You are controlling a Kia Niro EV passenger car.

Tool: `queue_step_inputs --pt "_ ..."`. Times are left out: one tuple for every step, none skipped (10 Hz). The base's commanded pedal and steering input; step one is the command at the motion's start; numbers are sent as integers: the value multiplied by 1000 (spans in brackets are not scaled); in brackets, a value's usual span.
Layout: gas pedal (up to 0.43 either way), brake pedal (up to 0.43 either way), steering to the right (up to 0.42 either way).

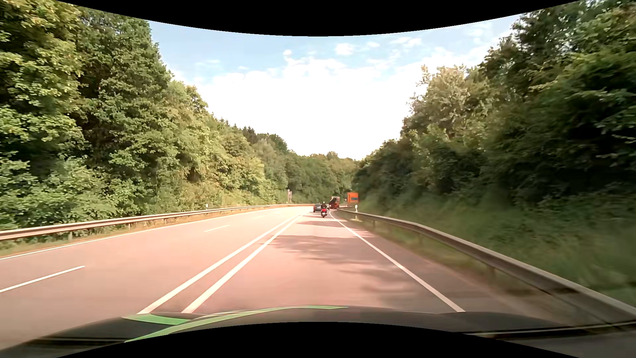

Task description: Follow the waypoints while adhering to traffic rules and regulations

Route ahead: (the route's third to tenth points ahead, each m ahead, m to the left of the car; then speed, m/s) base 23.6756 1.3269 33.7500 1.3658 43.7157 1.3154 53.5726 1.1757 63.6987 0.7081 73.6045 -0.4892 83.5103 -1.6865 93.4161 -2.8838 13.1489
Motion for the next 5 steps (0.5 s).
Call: queue_step_inputs --pt "67 0 0" --pt "79 0 0" --pt "87 0 1" --pt "87 0 1" --pt "87 0 0"
